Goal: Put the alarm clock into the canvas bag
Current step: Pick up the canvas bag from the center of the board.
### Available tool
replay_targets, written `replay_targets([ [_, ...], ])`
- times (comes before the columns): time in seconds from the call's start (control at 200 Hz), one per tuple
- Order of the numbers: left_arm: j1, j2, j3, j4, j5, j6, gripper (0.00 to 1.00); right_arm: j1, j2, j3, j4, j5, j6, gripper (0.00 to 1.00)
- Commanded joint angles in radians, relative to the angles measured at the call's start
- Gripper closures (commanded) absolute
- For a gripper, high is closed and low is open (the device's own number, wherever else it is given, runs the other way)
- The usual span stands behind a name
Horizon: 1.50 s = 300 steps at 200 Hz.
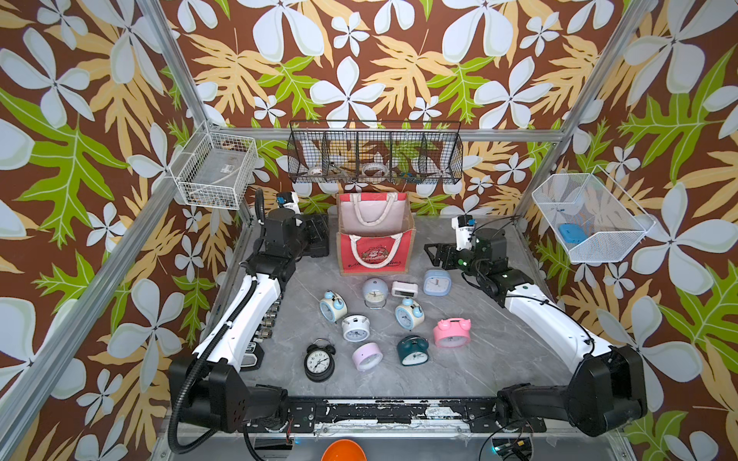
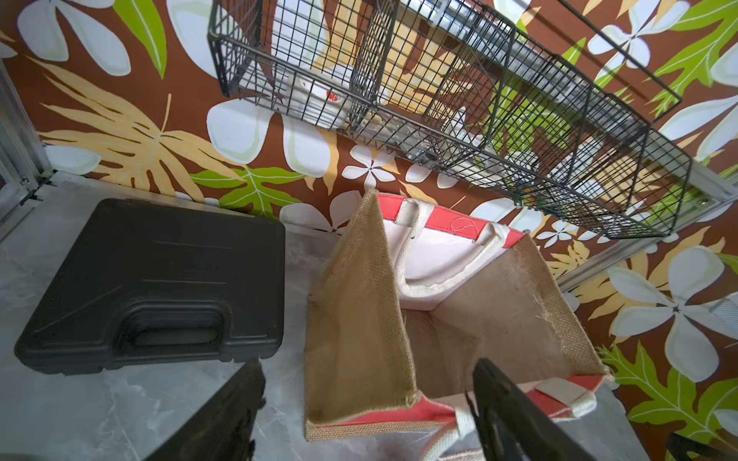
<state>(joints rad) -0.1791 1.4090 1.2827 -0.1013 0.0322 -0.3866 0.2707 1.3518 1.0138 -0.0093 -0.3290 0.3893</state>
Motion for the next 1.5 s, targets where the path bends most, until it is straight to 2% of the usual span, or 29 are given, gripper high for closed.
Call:
replay_targets([
  [0.0, -0.007, 0.102, 0.132, -0.118, 0.018, 0.051, 0.17, 0.007, -0.003, 0.001, -0.020, 0.028, 0.011, 0.20],
  [0.26, -0.048, 0.443, 0.516, -0.310, 0.002, 0.130, 0.20, 0.010, -0.026, -0.016, -0.022, 0.036, 0.020, 0.20],
  [0.445, -0.059, 0.565, 0.627, -0.356, -0.015, 0.144, 0.25, 0.009, -0.040, -0.028, -0.029, 0.042, 0.020, 0.20],
  [0.656, -0.059, 0.624, 0.660, -0.376, -0.022, 0.145, 0.53, 0.010, -0.046, -0.033, -0.034, 0.040, 0.027, 0.20],
  [0.896, -0.059, 0.586, 0.660, -0.362, -0.071, 0.137, 0.90, 0.010, -0.060, -0.033, -0.038, 0.045, 0.027, 0.21],
  [1.011, -0.058, 0.520, 0.630, -0.329, -0.099, 0.134, 1.00, 0.010, -0.067, -0.036, -0.040, 0.047, 0.028, 0.21],
  [1.296, -0.052, 0.304, 0.498, -0.259, -0.192, 0.120, 1.00, 0.010, -0.078, -0.043, -0.037, 0.036, 0.031, 0.21],
  [1.496, -0.006, 0.156, 0.341, -0.228, -0.186, 0.066, 1.00, 0.012, -0.091, -0.052, -0.034, 0.021, 0.041, 0.21],
])
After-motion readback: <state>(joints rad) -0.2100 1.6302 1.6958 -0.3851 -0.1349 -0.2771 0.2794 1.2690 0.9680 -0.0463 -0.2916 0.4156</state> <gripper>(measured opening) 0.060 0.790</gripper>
